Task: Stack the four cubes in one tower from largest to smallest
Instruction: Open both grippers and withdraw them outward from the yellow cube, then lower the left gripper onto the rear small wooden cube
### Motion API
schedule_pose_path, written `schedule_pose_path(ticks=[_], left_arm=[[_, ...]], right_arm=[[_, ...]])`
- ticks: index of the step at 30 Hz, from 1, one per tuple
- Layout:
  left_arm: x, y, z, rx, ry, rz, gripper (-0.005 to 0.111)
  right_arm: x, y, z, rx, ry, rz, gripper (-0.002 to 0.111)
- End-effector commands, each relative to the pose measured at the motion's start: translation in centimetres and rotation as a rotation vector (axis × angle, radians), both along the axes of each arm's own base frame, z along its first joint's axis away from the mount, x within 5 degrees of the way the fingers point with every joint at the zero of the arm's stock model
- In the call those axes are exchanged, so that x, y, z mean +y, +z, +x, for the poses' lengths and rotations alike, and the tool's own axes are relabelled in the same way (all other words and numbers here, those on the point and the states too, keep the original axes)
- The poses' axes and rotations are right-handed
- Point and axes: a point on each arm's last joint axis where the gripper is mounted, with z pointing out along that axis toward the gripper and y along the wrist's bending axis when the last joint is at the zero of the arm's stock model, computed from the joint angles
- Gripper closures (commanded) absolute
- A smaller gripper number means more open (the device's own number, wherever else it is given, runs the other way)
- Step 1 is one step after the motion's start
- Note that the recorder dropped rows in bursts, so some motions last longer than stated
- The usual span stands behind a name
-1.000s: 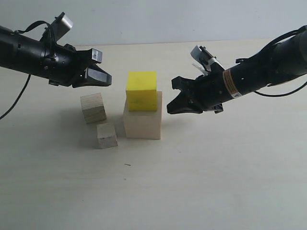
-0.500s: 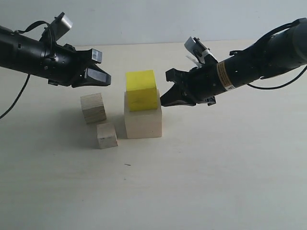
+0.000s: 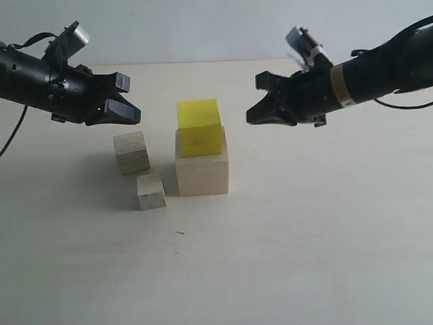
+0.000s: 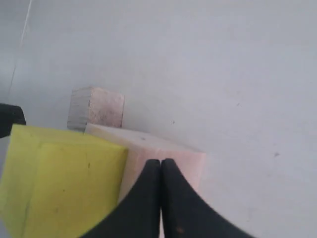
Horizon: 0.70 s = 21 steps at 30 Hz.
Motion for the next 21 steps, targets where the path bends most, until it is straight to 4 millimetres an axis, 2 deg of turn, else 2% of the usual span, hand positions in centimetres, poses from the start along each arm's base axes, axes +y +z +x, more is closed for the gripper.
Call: schedule_pose_path(ticks=[1, 6, 10, 12, 14, 15, 17, 19, 21], left_arm=[[2.5, 0.0, 0.3, -0.021, 0.005, 0.058, 0.107], [3.6, -0.7, -0.1, -0.153, -0.224, 0.254, 0.107], [3.6, -0.4, 0.2, -0.172, -0.245, 0.268, 0.106], [3.4, 0.5, 0.3, -0.187, -0.271, 0.252, 0.101], [3.2, 1.6, 0.5, -0.209, -0.29, 0.236, 0.088], [3.2, 2.2, 0.7, -0.23, -0.294, 0.243, 0.078], [3.3, 3.1, 1.0, -0.267, -0.302, 0.265, 0.054], [3.5, 3.8, 1.2, -0.308, -0.309, 0.307, 0.021], [3.7, 4.0, 1.5, -0.342, -0.318, 0.351, 0.001]], right_arm=[[-3.6, 3.6, 0.7, -0.091, -0.093, 0.019, 0.108], [-5.6, 6.6, 0.1, -0.15, -0.101, 0.065, 0.108], [-5.6, 8.0, -0.3, -0.185, -0.097, 0.07, 0.108], [-5.5, 8.2, -0.5, -0.185, -0.078, 0.085, 0.108], [-5.3, 8.4, -0.7, -0.181, -0.057, 0.101, 0.108], [-5.2, 8.4, -0.8, -0.178, -0.047, 0.108, 0.108], [-5.1, 8.5, -0.9, -0.173, -0.03, 0.121, 0.108], [-5.0, 8.6, -1.1, -0.166, -0.007, 0.138, 0.108], [-4.9, 8.6, -1.2, -0.162, 0.006, 0.148, 0.108]])
